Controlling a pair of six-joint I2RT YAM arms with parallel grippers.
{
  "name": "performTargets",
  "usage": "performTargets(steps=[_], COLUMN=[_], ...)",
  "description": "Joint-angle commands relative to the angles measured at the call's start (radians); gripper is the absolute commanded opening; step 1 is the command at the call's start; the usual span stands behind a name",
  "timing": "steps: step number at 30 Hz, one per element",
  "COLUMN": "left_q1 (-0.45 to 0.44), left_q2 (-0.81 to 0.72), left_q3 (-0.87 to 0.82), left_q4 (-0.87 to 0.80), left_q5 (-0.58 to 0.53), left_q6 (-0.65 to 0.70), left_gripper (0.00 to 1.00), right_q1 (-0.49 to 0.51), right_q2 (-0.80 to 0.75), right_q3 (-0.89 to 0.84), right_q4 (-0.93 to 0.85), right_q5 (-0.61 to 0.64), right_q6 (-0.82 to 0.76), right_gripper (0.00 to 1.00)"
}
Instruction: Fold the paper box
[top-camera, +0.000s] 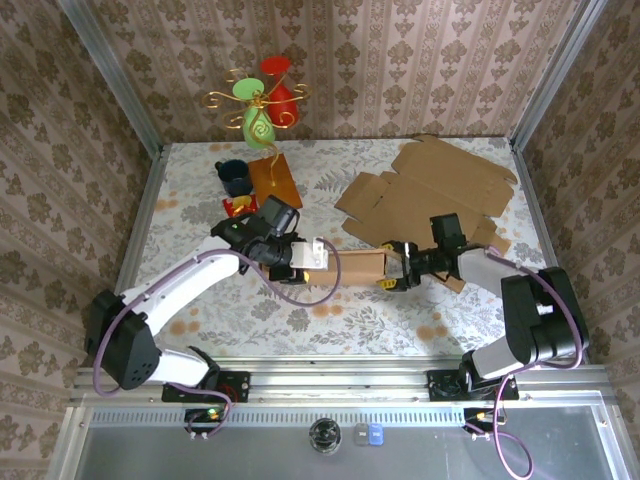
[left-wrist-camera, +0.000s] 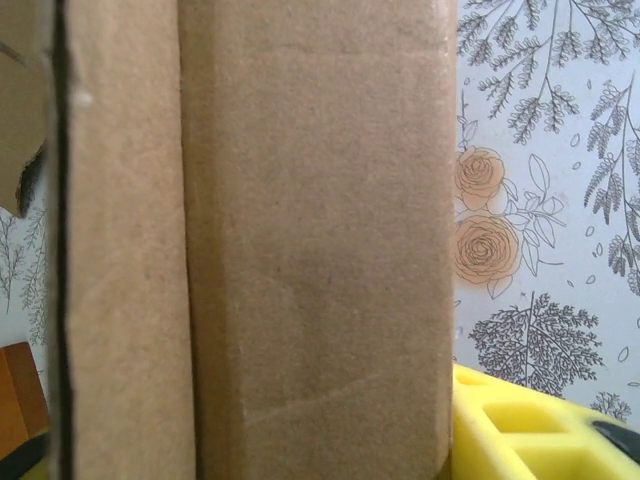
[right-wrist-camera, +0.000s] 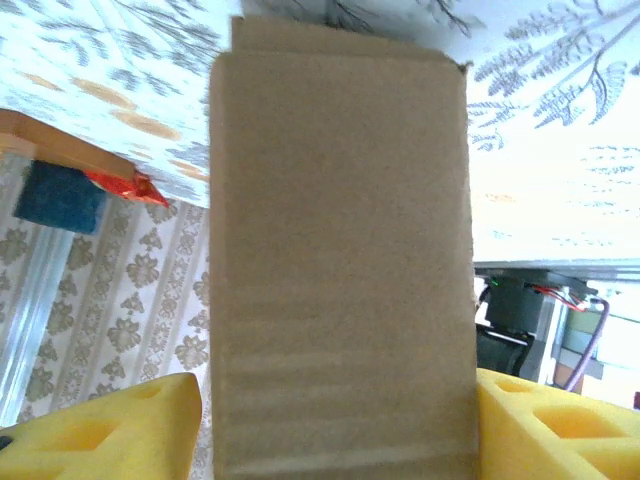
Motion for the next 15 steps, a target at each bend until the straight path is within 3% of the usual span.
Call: performTargets(steps=[1,6,9,12,15], left_q1=[0.019,0.03,0.033,0.041,0.046], left_q2=[0.028,0.047,0.047,0.049,0.07], left_q3=[0.057,0.081,0.086,0.1,0.131], left_q4=[-0.076,-0.104,-0.11,-0.13,-0.178], left_q5=[0.062,0.062,0.054,0.05,0.03], left_q6=[-0.046,-0.105,-0.15,-0.203,-0.267], left_gripper=[0.47,0.44,0.44,0.44,0.44], right_q1=[-0.037,-0.072,-0.068,0.004,0.166], right_q2=[-0.052,-0.169,-0.265,-0.379,-0.499], right_q3=[0.07,0.117,0.167,0.205,0.164], right_q4=[-0.138,-0.251,-0.369,-0.475,-0.439], right_q5=[0.087,0.219,0.382,0.601,0.832], right_q6=[-0.085,-0.134,-0.215,-0.304,-0.297], right_gripper=[0.71,0.73,0.73,0.71,0.68])
